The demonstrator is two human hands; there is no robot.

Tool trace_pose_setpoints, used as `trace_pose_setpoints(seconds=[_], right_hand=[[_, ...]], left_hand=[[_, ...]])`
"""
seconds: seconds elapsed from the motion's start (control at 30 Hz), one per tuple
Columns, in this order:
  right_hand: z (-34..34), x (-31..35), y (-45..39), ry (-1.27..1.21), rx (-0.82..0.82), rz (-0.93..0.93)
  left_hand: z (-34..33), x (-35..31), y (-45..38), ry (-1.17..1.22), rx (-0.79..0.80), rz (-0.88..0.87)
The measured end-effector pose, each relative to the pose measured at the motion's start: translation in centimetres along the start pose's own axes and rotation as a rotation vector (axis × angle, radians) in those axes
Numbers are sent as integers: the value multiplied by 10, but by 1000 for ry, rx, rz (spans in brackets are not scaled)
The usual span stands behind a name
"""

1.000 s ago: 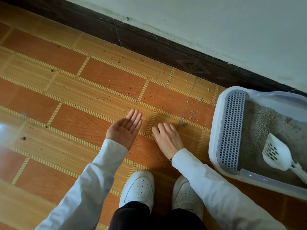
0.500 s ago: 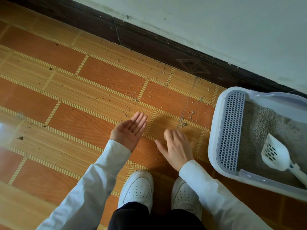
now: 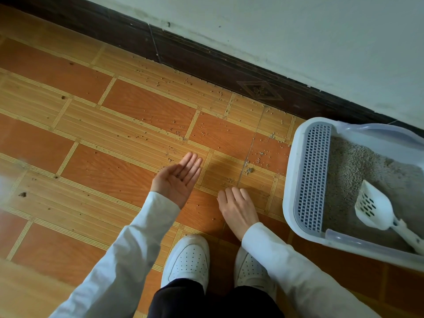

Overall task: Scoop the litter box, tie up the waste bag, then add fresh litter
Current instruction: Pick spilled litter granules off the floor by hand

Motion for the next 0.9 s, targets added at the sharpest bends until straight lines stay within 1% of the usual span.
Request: trace_pose_setpoints(seconds=[0.07,0.13,0.23,0.3,0.37,0.43,0.47,0.53,0.6,0.67,0.8,0.9], right_hand=[[6,0,-4,2,8,-19],[18,-1,-10,-50,-32,-51],[47,7,-27,-234,-190,-84],[63,21,-42,-323,-250,-63],[65,26,-50,-400,-226,-72],[58,7,-48,-479,-162,-180],[52,-9,-42,-466,-122,-262],[37,-39,-29,-330,12,-405],[21,-53,-21,-194,142,-449],[11,-51,-19,-133,183,-413],[9,-32,-24,-71,111,-291],[5,-22,-27,-16,142,-218]], left_hand=[[0,1,0,-13,-1,-1],[1,4,0,-44,-17,10],[0,15,0,-114,-40,48],[-5,26,0,-128,-23,81],[-10,33,1,-99,8,101],[-11,31,2,-101,14,102],[-10,27,2,-90,15,94],[-6,18,0,-39,12,65],[-1,11,-2,-24,-6,43],[2,7,-3,-22,-18,29],[3,5,-2,-32,-24,30],[3,8,-1,-52,-22,32]])
Point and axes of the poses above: each hand's wrist, its own y-axis away from the middle knuckle, its own z-axis out of the back of the hand, x = y × z, the point moved 7 cm from there along -y, towards the middle knuckle, and after that the axes turned 12 degrees about -y, right-handed, at the moved point
